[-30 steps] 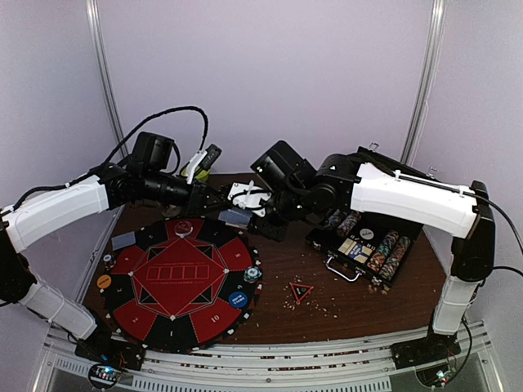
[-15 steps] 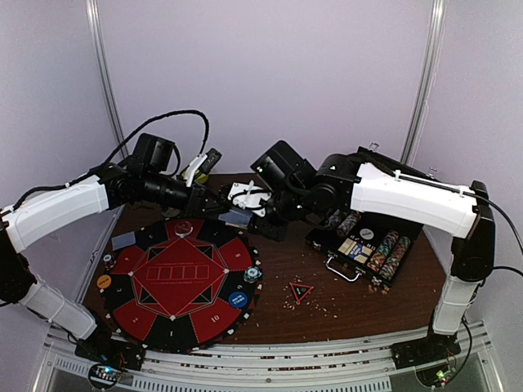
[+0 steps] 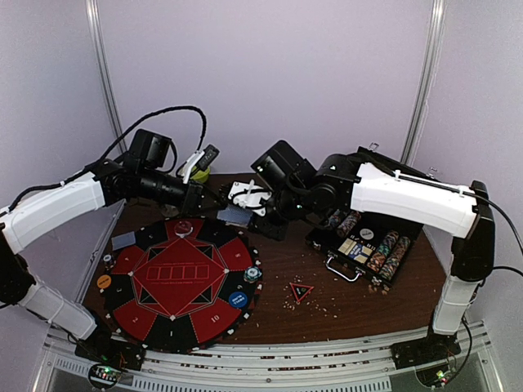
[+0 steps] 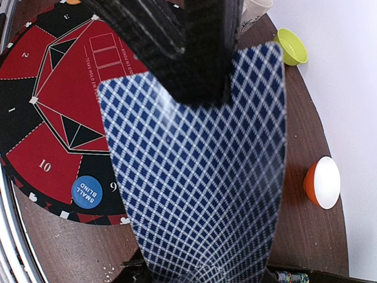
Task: Distribute texas hold em gaming equipment
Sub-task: Pick up the poker card from the face-down deck piles.
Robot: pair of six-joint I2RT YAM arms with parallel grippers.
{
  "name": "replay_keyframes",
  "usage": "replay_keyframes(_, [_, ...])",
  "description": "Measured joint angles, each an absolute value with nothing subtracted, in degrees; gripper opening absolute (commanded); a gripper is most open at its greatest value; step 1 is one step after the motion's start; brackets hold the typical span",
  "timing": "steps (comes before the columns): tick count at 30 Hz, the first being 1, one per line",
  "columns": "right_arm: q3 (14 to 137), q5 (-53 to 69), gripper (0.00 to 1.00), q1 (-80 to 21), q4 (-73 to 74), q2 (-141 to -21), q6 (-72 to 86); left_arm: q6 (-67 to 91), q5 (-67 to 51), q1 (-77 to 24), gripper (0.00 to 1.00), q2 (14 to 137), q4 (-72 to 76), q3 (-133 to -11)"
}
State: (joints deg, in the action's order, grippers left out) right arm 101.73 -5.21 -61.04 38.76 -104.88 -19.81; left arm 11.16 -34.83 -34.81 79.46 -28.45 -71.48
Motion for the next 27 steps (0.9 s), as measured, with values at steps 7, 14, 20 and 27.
replay_keyframes(7, [101.0,-5.5,0.38,-61.0,38.4,-104.9,-19.8,10.8,-37.1,-32.8,0.00,77.7,-29.7,-71.8])
replay_keyframes(14, [100.7,-5.6,0.38,-60.8,38.4,-104.9,-19.8,11.3,-41.1,-22.3,0.00,72.4,-30.1,-71.7])
replay_keyframes(20, [100.7,-5.6,0.38,-60.7,38.4,-104.9,-19.8,10.8,-42.1,-12.5,0.00,69.3,-31.7,-71.6])
replay_keyframes(27, [100.7,-5.6,0.38,-60.7,38.4,-104.5,-19.8,10.4,-37.8,9.9,0.00,69.4,-33.9,-67.9])
